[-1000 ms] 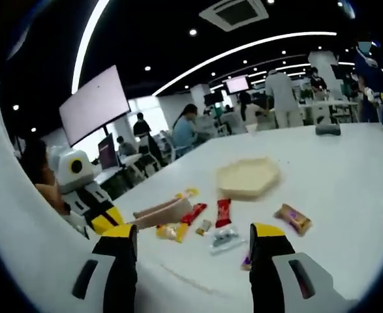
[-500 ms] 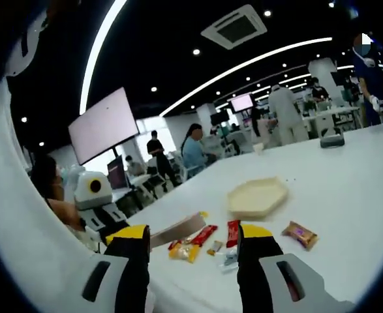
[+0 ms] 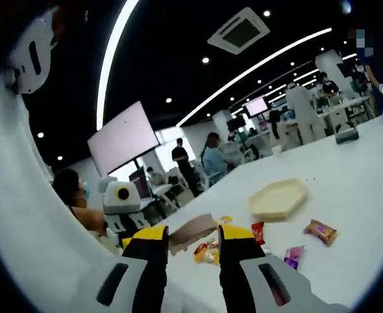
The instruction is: Place the target food into the container with the food tongs after gripping and lifting it, then release it inside without dropping or visibly crushing the food.
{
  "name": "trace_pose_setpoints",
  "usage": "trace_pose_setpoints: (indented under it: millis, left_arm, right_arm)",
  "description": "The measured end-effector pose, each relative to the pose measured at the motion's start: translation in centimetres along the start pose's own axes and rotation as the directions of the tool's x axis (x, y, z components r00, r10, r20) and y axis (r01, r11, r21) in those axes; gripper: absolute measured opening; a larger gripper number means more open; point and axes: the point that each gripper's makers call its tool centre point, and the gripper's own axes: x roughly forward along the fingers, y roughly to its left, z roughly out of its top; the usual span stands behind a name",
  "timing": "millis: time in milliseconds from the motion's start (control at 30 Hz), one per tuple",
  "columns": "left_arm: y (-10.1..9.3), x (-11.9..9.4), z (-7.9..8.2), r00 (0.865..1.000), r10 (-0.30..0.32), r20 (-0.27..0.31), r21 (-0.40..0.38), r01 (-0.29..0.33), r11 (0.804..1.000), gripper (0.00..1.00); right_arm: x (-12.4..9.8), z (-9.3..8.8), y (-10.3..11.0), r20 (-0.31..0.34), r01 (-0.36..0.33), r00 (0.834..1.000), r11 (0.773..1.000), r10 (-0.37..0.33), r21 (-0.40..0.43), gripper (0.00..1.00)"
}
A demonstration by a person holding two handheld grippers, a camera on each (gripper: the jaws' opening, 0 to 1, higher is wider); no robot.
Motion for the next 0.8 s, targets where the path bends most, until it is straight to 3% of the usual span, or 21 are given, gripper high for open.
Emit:
trace_pose_setpoints:
  millis: [100,200,333,433,533,633,800]
  left_arm:
    - [-1.1,-0.5,0.8,0.998,-0.051,0.032,-0.029,0.051,0.998,0.0]
    - [-1.8,-0.8,1.0,0.995,-0.085,0.053,-0.065,0.089,0.994,0.0]
    - [-1.0,-0.3,0.5,0.997,-0.061,0.036,-0.099,0.064,0.993,0.0]
    - [-1.5,-0.4,0.7,0.997,-0.064,0.039,-0.101,0.067,0.993,0.0]
    - [-1.5,-0.9,0.7,0.997,-0.053,0.056,-0.12,0.059,0.991,0.0]
    - [-1.6,-0.9,0.5,0.996,-0.058,0.071,-0.122,0.067,0.99,0.0]
    - [-1.4,-0.8,1.9,0.991,-0.071,0.116,-0.151,0.089,0.985,0.0]
  right_arm:
    - [-0.1,1.0,1.2,0.056,-0.05,0.997,0.996,0.046,0.078,0.31]
    - [0.1,1.1,1.8,0.073,-0.094,0.994,0.989,0.086,0.112,0.32]
    - [0.6,0.5,1.5,0.027,-0.086,0.996,0.992,0.084,0.096,0.23]
    - [0.5,1.1,1.8,0.068,-0.089,0.994,0.984,0.08,0.152,0.21]
    - [0.4,0.7,2.0,0.065,-0.098,0.994,0.981,0.088,0.167,0.21]
    - [0.9,0.8,1.9,0.061,-0.108,0.993,0.98,0.099,0.167,0.21]
    - [1.7,1.9,1.3,0.086,-0.086,0.994,0.985,0.074,0.148,0.23]
